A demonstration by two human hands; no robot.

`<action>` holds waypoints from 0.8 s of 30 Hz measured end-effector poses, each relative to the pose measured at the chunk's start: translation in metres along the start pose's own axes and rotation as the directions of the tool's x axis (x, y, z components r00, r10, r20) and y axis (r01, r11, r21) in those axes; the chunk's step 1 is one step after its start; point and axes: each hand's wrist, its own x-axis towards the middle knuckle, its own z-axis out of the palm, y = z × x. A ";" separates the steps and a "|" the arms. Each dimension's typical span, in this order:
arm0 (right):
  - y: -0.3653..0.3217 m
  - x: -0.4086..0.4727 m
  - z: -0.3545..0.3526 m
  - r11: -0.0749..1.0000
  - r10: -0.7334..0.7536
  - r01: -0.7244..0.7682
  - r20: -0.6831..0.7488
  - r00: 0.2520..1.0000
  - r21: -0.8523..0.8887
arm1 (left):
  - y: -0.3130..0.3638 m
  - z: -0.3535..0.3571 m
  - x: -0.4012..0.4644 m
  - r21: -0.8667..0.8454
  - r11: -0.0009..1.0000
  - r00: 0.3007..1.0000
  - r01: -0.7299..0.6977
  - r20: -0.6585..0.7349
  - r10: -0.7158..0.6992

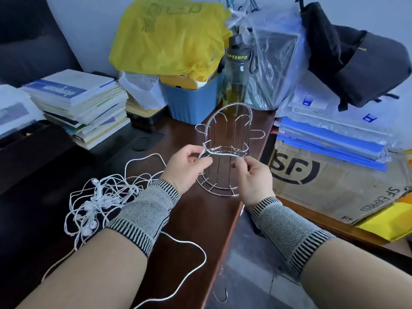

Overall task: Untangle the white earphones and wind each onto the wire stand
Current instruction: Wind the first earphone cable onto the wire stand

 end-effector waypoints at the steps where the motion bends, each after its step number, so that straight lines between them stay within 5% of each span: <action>1: 0.003 0.002 0.000 1.000 -0.022 0.022 0.004 1.000 0.000 | -0.001 0.003 0.000 -0.012 1.000 1.000 -0.017 -0.016 0.017; 17: 0.004 -0.069 -0.017 0.988 -0.118 0.116 -0.019 0.993 -0.098 | -0.008 0.026 -0.074 -0.035 0.993 0.994 -0.109 0.021 0.110; 24: -0.008 -0.066 -0.022 0.994 -0.088 0.080 -0.121 0.989 -0.070 | 0.012 0.026 -0.066 0.195 0.956 0.975 -0.217 -0.006 0.223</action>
